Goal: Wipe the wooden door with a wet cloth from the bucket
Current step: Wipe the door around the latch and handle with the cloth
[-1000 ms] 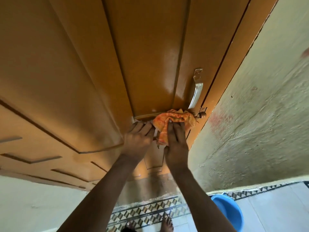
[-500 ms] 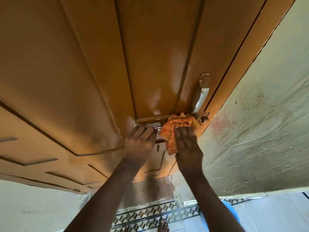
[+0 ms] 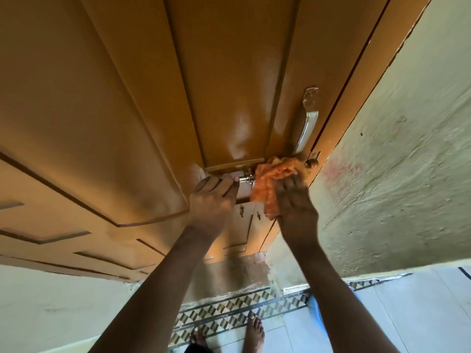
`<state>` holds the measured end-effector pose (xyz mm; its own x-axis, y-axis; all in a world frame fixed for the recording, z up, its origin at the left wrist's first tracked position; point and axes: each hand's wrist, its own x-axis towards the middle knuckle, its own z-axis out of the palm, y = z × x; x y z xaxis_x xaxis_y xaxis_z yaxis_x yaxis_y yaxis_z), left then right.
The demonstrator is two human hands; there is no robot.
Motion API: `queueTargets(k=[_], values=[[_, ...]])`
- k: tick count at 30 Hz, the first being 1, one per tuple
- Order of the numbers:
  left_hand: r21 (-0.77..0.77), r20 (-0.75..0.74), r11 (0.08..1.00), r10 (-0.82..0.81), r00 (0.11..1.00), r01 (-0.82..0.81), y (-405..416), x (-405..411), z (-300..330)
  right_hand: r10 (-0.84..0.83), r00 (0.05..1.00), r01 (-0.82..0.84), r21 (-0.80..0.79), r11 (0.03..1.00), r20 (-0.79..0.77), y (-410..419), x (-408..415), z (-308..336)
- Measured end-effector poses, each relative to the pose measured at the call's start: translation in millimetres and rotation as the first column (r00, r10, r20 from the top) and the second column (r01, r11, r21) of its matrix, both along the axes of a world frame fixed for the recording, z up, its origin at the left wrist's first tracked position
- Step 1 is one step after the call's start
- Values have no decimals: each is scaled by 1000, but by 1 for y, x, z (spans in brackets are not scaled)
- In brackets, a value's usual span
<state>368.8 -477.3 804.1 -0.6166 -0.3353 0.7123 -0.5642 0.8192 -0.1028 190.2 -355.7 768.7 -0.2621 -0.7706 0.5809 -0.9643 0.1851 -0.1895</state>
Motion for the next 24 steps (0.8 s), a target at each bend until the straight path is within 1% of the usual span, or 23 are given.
queueTargets(k=[1,2,4,5,6,7,8,10,12,13,14,16,18,19,20,21,22,24], values=[[3,3,1000,-4,1000,4,0,0,0,-33,999,33,4,999,1,5,-10,0],[9,6,1000,-9,1000,9,-1,1,-1,-82,996,83,-13,996,44,6,-12,-1],[22,5,1000,-9,1000,8,0,1,-1,-157,964,175,-67,982,216,-4,12,-2],[28,5,1000,1,1000,-1,1,0,-1,-151,938,185,-82,979,312,-12,32,-3],[36,5,999,9,1000,-9,1,0,-1,-116,921,160,-90,983,372,-20,53,-2],[48,5,999,5,1000,-5,2,0,0,-59,922,103,-97,990,383,-25,68,-2],[59,1,998,-2,1000,2,2,0,1,-1,938,37,-98,995,348,-27,75,-1],[66,-11,998,-16,1000,17,3,0,2,76,976,-63,-66,996,203,-21,60,5],[58,-10,998,-14,1000,15,1,1,1,64,997,-61,-58,996,47,-8,24,6],[48,-10,999,-7,1000,8,1,1,-1,18,1000,-17,-56,998,14,-1,8,8],[36,-9,999,-3,1000,3,0,1,-2,-47,999,48,-42,998,26,3,-4,10],[25,-19,1000,1,1000,-1,-1,1,-3,-164,972,175,-55,983,170,-2,0,14],[20,-32,1000,7,999,-6,1,0,-2,-182,917,226,-89,970,355,-19,32,17],[23,-32,1000,8,999,-7,2,-1,-1,-144,902,201,-102,974,407,-27,48,19],[27,-29,1000,6,1000,-5,2,-1,0,-90,908,145,-105,984,409,-31,57,19],[33,-28,999,5,1000,-4,3,-1,0,-26,926,61,-84,995,376,-29,58,18],[39,-30,999,2,1000,-1,2,-1,0,35,952,-20,-53,998,304,-22,49,18],[44,-40,999,-11,999,12,2,1,-2,118,989,-121,30,992,91,-2,12,20]])
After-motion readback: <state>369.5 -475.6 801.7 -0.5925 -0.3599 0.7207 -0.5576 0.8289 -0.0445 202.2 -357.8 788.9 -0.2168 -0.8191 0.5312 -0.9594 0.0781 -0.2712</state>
